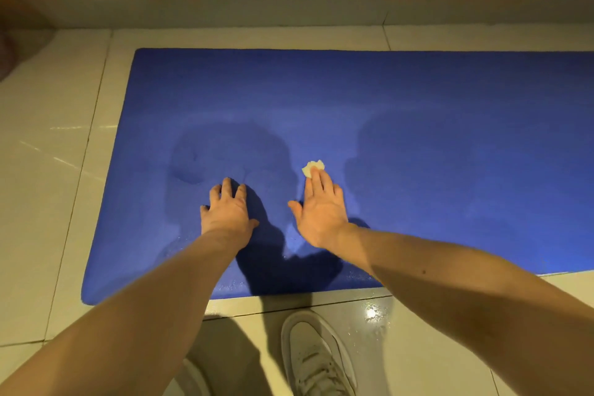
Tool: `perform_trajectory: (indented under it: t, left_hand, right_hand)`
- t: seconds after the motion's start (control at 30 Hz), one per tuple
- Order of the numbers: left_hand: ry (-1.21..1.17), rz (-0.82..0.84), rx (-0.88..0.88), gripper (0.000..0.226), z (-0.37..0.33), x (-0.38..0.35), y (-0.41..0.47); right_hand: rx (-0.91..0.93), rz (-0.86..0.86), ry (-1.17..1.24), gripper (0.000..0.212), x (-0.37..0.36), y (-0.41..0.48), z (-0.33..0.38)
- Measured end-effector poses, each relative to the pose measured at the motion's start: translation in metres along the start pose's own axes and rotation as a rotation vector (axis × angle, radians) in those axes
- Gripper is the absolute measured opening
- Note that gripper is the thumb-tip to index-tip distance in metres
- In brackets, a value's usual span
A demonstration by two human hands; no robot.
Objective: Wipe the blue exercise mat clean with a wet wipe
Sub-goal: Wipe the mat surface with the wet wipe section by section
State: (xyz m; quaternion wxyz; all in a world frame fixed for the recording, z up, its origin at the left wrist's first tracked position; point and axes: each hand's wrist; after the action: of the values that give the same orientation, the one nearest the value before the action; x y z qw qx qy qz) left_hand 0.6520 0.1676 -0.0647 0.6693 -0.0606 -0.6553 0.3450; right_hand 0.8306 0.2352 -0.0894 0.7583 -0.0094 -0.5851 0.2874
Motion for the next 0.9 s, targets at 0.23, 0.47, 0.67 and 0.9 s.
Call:
perform_trajectory:
  t: [0.23,0.47,0.67,0.9]
  left_hand:
    - [-0.002,0.002,-0.005,0.089,-0.002,-0.003,-0.008]
    - [0.005,0.021,-0.008,0.090,0.006,-0.016,-0.030]
    - [-0.026,0.011,0.008,0.088,0.005,-0.023,-0.039]
    - [-0.028,-0.010,0.007,0.084,0.006,-0.033,-0.049]
  right_hand:
    - [0.104,0.047,-0.119,0.079,-0.007,-0.025,0.006]
    - [-0.119,0.041,-0.259,0.074,0.030,0.004,-0.038]
    - [0.034,0.056,-0.121,0.082,-0.020,-0.037,0.016]
    - [0.237,0.083,-0.207,0.077,-0.024,-0.065,0.013]
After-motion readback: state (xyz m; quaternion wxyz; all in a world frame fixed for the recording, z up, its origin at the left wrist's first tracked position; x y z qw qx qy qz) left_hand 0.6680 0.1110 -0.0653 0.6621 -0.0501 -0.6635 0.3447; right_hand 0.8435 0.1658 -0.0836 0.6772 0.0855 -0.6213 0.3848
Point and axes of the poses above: each hand's wrist, its own y-axis towards the middle knuckle, its own x-axis out of the back of the hand, z = x × y, and after that the axes turned 12 degrees about y, right-handed
